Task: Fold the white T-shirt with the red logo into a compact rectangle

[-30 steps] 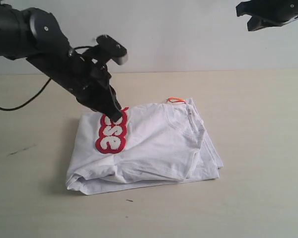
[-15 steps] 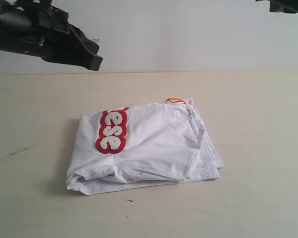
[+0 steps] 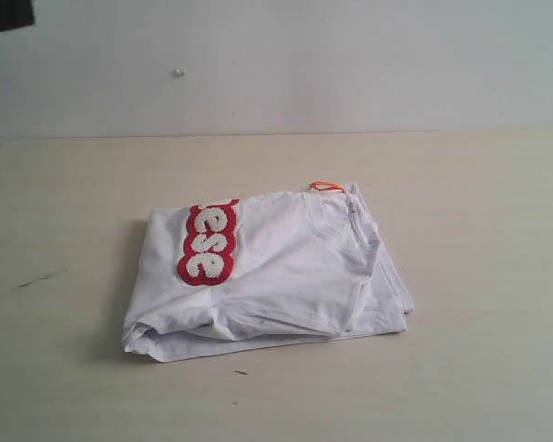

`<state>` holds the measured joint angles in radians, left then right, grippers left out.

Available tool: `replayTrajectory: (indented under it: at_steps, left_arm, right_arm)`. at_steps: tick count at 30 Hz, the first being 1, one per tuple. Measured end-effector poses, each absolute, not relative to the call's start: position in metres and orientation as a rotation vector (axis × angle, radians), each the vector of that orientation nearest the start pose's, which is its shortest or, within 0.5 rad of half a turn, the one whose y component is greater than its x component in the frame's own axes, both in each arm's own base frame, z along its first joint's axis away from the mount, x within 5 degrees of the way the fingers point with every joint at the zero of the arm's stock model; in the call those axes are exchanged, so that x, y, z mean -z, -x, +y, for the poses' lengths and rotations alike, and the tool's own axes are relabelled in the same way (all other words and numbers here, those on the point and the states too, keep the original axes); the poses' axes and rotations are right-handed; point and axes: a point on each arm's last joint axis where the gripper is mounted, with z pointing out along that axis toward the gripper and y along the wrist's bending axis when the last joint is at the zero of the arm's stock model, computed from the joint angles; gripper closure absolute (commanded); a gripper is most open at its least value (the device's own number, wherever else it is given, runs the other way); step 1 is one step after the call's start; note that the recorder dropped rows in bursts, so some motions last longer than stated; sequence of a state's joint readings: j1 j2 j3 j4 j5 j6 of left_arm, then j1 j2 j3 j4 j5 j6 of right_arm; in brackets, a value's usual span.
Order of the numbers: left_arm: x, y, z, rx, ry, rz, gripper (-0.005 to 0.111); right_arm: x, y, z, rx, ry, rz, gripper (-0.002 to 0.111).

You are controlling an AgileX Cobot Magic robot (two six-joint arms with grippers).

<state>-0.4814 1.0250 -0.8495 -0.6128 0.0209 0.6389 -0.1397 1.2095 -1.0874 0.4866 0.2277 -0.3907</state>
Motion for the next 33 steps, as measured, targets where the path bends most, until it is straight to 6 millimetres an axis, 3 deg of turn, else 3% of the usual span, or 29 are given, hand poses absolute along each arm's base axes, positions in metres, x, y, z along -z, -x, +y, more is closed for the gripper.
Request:
replayTrajectory:
  at_steps: [6,9,18,23,29,33]
  left_arm:
    - [-0.391,-0.160,-0.082,0.379,-0.355,1.499,0.107]
    - [-0.406,-0.124,-0.064,0.409,-0.318,1.382,0.107]
    - [-0.426,-0.066,-0.037,0.448,-0.301,1.201,0.107]
    - [-0.431,-0.032,-0.020,0.456,-0.296,1.095,0.107]
    - [-0.431,-0.003,-0.008,0.473,-0.303,1.018,0.107]
    - [-0.430,0.013,0.000,0.478,-0.296,0.966,0.107]
  right_arm:
    - [-0.419,-0.221,-0.022,-0.050,-0.119,1.665,0.108]
    - [-0.440,-0.168,-0.014,-0.061,-0.116,1.519,0.108]
    - [-0.465,-0.076,0.000,-0.056,-0.065,1.284,0.108]
    - [-0.458,-0.054,0.004,-0.057,-0.053,1.253,0.108]
    - [-0.454,-0.045,0.007,-0.067,-0.033,1.266,0.108]
    - [-0.454,-0.026,0.010,-0.063,-0.023,1.215,0.108]
